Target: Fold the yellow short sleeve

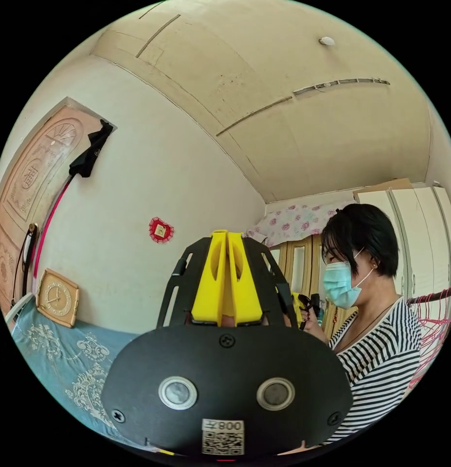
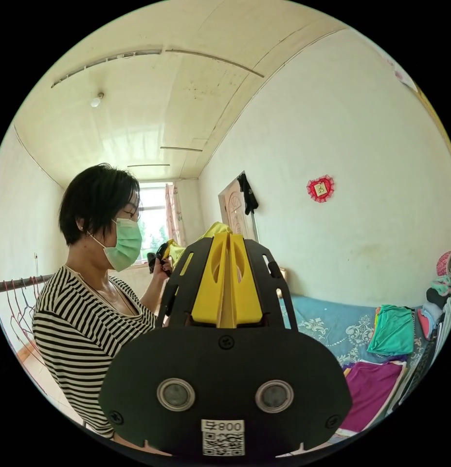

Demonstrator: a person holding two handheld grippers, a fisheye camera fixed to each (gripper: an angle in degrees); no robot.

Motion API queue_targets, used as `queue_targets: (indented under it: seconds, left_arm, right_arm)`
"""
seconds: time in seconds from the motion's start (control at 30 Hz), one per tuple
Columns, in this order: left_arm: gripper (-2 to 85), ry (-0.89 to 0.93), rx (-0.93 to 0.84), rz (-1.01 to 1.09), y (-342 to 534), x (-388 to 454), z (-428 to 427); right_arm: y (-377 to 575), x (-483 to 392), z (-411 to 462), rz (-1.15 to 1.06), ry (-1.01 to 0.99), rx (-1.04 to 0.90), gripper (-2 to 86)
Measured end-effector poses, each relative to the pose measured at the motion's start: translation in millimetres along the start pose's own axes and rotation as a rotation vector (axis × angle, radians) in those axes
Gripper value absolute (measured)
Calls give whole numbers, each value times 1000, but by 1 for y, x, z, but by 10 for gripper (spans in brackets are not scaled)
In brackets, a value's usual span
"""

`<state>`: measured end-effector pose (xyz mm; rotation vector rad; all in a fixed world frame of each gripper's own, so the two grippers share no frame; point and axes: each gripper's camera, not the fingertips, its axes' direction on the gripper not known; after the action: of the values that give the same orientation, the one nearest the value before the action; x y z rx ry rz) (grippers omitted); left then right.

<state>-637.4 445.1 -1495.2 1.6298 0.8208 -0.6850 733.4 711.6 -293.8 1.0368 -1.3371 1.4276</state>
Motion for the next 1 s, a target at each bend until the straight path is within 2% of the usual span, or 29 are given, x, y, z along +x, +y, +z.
queue_targets:
  seconds: [0.23, 0.5, 0.83, 1.0]
  left_arm:
    - [4, -52, -27, -40, -15, -43, 36]
    - [4, -187, -182, -133, -11, -174, 147]
    - [6, -458, -538, -303, 63, -405, 322]
    - [15, -548, -708, -508, 165, -542, 392]
  right_arm:
    - [-20, 74, 55, 31, 18, -54, 3]
    - [-43, 217, 144, 120, 85, -144, 3]
    - [-33, 509, 329, 354, 237, -414, 4]
    - [22, 665, 421, 548, 295, -572, 5]
